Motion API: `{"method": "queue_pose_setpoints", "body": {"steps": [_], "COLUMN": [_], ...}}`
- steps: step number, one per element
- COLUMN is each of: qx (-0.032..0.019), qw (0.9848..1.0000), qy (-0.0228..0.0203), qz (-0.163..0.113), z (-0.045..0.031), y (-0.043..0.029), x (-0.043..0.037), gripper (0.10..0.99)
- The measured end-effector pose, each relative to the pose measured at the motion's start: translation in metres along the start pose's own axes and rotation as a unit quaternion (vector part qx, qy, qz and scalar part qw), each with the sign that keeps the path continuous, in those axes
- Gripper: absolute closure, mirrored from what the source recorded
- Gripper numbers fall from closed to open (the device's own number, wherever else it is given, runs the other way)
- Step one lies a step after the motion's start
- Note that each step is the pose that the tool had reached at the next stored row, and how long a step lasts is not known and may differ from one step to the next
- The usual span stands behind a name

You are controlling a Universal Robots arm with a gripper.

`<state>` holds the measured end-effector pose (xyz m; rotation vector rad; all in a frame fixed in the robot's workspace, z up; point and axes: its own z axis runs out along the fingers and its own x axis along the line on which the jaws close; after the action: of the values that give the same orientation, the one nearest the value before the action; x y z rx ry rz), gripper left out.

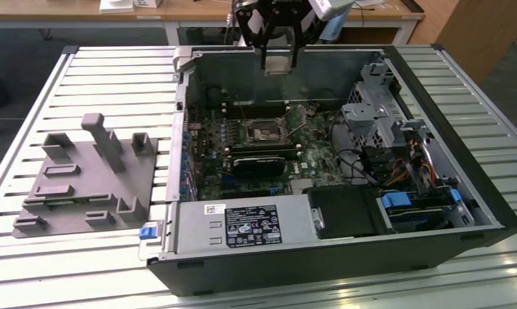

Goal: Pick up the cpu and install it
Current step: 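Place the cpu into insertion slot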

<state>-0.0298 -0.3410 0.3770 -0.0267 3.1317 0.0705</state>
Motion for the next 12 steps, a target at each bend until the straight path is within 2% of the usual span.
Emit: {"method": "queue_pose_setpoints", "body": {"steps": [4, 8, 12], "qx": [0.0007, 0.0012, 0.0015], "qw": [1.0, 0.9997, 0.9987], "qy": [0.0, -0.0011, -0.0023], "qz": [0.001, 0.024, 0.05], "z": [0.0, 0.0001, 0.0004], "y": [0.0, 0.0002, 0.0006], "x": [-0.0013, -0.0014, -0.0014], "gripper": [0.553, 0.553, 0.553]}}
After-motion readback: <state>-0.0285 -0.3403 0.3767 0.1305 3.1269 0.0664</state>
